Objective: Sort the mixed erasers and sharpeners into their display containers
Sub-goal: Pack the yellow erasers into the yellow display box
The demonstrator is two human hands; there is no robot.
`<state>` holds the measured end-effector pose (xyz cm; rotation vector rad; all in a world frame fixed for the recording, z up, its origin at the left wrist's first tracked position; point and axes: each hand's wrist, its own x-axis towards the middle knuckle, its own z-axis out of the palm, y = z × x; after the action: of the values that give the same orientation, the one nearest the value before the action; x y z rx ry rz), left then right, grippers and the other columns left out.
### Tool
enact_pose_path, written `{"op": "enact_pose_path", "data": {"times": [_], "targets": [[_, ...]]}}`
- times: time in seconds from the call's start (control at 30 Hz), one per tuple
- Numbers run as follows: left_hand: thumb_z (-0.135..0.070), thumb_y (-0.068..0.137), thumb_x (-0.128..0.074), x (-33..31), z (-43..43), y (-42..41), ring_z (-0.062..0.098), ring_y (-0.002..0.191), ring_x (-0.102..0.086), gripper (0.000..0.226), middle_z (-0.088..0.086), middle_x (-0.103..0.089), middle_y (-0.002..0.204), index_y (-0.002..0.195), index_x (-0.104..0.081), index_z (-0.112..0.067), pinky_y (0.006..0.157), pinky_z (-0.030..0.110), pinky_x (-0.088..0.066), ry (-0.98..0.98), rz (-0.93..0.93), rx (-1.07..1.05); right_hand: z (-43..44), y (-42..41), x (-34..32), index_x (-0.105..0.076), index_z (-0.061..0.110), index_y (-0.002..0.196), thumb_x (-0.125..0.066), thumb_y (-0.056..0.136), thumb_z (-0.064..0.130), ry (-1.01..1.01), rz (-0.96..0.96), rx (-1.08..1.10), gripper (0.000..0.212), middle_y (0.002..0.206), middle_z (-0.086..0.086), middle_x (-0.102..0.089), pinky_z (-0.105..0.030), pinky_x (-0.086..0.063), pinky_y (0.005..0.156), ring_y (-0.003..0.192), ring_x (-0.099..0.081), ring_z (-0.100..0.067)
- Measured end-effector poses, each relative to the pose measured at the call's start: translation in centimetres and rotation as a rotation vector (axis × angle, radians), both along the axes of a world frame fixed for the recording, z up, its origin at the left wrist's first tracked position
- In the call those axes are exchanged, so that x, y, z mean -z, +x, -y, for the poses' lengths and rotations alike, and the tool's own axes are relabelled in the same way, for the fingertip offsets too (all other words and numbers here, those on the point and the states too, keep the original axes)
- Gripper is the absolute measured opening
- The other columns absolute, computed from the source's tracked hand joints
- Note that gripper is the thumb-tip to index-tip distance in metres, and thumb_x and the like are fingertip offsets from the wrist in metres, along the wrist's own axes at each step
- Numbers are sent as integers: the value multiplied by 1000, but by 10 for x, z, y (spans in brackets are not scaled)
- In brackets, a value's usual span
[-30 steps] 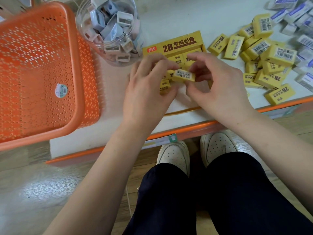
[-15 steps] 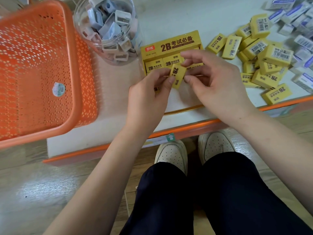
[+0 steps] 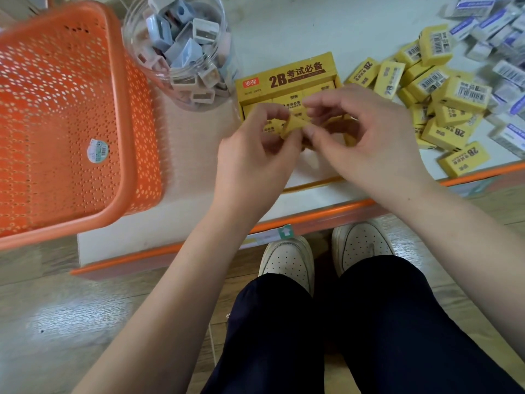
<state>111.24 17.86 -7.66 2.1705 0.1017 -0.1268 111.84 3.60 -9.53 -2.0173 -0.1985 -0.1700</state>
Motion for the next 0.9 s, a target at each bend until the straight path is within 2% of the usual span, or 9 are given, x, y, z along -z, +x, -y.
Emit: {"op": "enact_pose_path", "data": {"times": [0.07,0.13,0.2,0.3,0.37,0.43,0.53,0.67,0.9], "targets": [[-28,90,-61,-1,-1,2,-3,55,-57,11,-12,-71,70,100,-58,-26,55,15,-40,-53,-7,-45,-1,-2,4,-67,12,110,-66,78,11,-120,66,-44,32,100,2,-61,-11,-46,82,92,-57,-5],[-30,91,-60,1,-2,3,1,68,-64,12,-14,-71,72,102,-58,-25,63,18,-47,-50,-20,-41,-3,-2,8,-66,11,112,-68,77,12,-204,107,-45,35,104,-3,-61,-10,-42,83,94,-54,-6],[-33,89,-62,3,-5,3,1,75,-64,16,-15,-70,77,104,-58,-25,73,22,-50,-5,-14,-17,-4,0,11,-65,8,112,-67,77,10,-258,120,-44,34,104,-7,-61,-12,-40,83,94,-52,-8],[-42,81,-68,6,-17,6,10,93,-55,34,-19,-65,93,110,-59,-27,88,32,-40,314,83,65,-1,3,16,-64,6,113,-62,78,3,-381,90,-84,35,107,-11,-58,-21,-41,84,97,-52,-14],[-41,79,-68,7,-24,8,19,106,-47,38,-15,-61,108,113,-59,-28,86,29,-26,557,82,143,-1,4,18,-63,5,114,-59,78,0,-468,64,-125,36,109,-12,-56,-33,-46,82,99,-54,-25],[-37,78,-68,8,-25,10,22,111,-44,34,-11,-58,117,111,-61,-29,85,29,-22,670,67,193,-3,5,19,-65,4,111,-60,77,-3,-559,97,-156,35,106,-12,-59,-37,-47,79,100,-51,-34],[-31,81,-66,9,-22,11,22,110,-45,27,-9,-58,117,108,-63,-30,89,32,-25,698,93,183,-7,5,21,-67,3,107,-61,75,-6,-630,106,-158,33,103,-12,-60,-38,-47,75,96,-51,-36],[-27,82,-66,11,-21,8,23,109,-47,26,-7,-59,117,108,-64,-26,89,33,-28,668,109,155,-6,5,17,-65,4,103,-66,78,8,-534,4,-40,26,104,-11,-57,-35,-48,73,88,-58,-28],[-27,82,-64,7,-17,10,21,108,-46,27,-9,-58,118,109,-63,-28,90,33,-26,714,82,161,-7,9,17,-67,6,93,-67,80,14,-570,-13,-46,16,91,-11,-60,-41,-49,72,84,-58,-32]]}}
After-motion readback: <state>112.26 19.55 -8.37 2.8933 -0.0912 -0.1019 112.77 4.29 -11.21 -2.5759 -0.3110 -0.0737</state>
